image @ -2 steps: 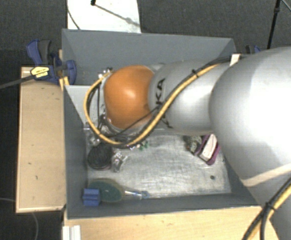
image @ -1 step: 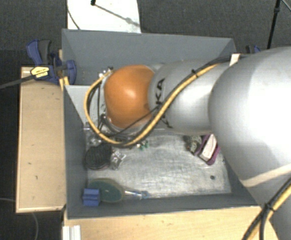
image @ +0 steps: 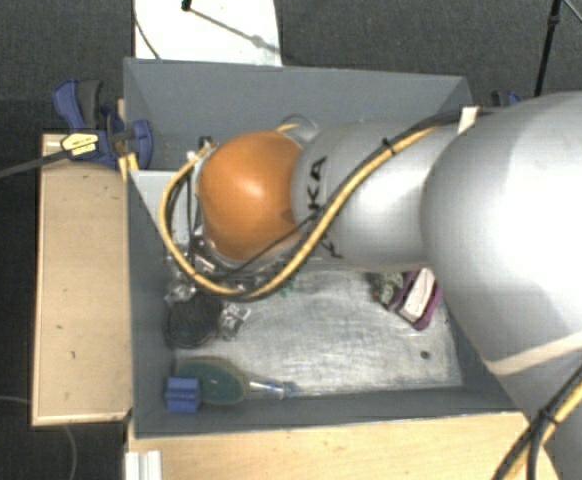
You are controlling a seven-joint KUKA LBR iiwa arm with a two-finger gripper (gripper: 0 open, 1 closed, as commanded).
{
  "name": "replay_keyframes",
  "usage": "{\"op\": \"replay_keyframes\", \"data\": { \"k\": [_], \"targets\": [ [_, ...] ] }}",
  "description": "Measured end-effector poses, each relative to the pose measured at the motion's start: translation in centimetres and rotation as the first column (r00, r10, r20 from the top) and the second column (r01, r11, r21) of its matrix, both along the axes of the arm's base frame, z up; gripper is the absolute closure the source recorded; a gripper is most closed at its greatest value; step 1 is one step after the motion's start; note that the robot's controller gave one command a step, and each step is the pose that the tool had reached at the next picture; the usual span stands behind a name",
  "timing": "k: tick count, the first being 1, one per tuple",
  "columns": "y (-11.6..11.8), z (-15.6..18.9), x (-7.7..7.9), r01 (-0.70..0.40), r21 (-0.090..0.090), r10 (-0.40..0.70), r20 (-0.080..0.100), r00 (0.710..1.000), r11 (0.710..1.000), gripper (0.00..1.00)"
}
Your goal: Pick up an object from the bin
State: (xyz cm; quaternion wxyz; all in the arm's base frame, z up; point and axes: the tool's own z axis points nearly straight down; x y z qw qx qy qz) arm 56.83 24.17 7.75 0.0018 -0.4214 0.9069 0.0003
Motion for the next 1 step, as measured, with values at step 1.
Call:
{"op": "replay_keyframes", "data": {
  "k": [1],
  "targets": [
    [-0.4,14.37,0.68,0.033,0.003,-0.033,0.008,0.999,0.999,1.0]
  ]
}}
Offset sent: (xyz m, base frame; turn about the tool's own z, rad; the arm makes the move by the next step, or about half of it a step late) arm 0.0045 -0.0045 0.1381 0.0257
